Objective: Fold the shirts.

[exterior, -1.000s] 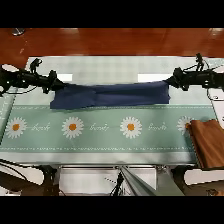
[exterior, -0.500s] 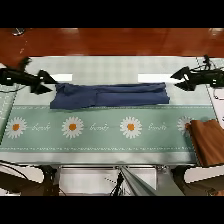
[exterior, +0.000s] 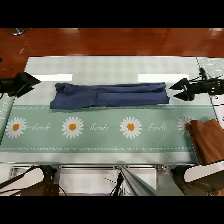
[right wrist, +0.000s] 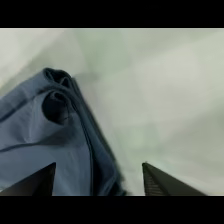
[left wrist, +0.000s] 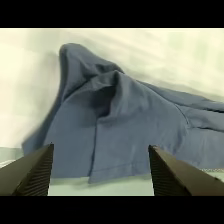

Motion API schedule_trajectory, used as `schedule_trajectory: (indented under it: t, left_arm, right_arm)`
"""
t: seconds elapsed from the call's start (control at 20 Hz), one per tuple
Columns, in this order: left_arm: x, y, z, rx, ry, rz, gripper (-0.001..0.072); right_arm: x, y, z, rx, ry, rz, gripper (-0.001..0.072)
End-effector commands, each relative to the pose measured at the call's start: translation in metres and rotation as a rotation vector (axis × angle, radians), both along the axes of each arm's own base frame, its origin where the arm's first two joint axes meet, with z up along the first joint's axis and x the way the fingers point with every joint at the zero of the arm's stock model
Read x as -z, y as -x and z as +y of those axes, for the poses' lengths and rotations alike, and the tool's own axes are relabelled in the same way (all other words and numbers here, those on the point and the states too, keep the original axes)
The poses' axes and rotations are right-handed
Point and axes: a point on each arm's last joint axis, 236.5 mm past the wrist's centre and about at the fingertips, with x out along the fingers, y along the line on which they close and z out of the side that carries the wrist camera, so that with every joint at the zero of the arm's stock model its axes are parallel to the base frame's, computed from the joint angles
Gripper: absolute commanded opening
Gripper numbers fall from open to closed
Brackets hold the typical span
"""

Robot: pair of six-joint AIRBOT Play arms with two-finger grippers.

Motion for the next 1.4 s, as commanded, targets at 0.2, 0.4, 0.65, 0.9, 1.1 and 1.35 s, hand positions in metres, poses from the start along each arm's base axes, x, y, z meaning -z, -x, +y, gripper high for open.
schedule_trajectory:
  t: [0.2, 0.4, 0.65, 0.9, 1.1, 1.35]
  left_arm:
    - [0.006, -0.001, -0.072, 0.162, -0.017, -0.057, 0.0698]
    - [0.007, -0.005, -0.120, 0.235, 0.042, -0.065, 0.0025]
    - [-0.006, -0.010, -0.198, 0.370, 0.043, -0.133, 0.0024]
    - [0.004, -0.005, -0.312, 0.509, 0.064, -0.097, 0.0023]
    - [0.033, 0.021, -0.415, 0.662, 0.090, -0.009, 0.0022]
    - [0.083, 0.104, -0.503, 0.881, 0.101, 0.211, 0.0023]
  right_arm:
    - [0.015, 0.010, 0.084, -0.206, -0.066, 0.021, 0.0532]
    - [-0.013, 0.018, 0.077, -0.225, -0.030, 0.010, 0.0023]
    - [-0.097, 0.042, 0.038, -0.216, 0.201, -0.127, 0.0023]
    - [-0.158, 0.113, 0.060, -0.212, 0.264, -0.260, 0.0023]
    - [-0.191, 0.164, 0.080, -0.171, 0.273, -0.351, 0.0023]
    - [-0.231, 0.183, 0.100, -0.150, 0.238, -0.465, 0.0023]
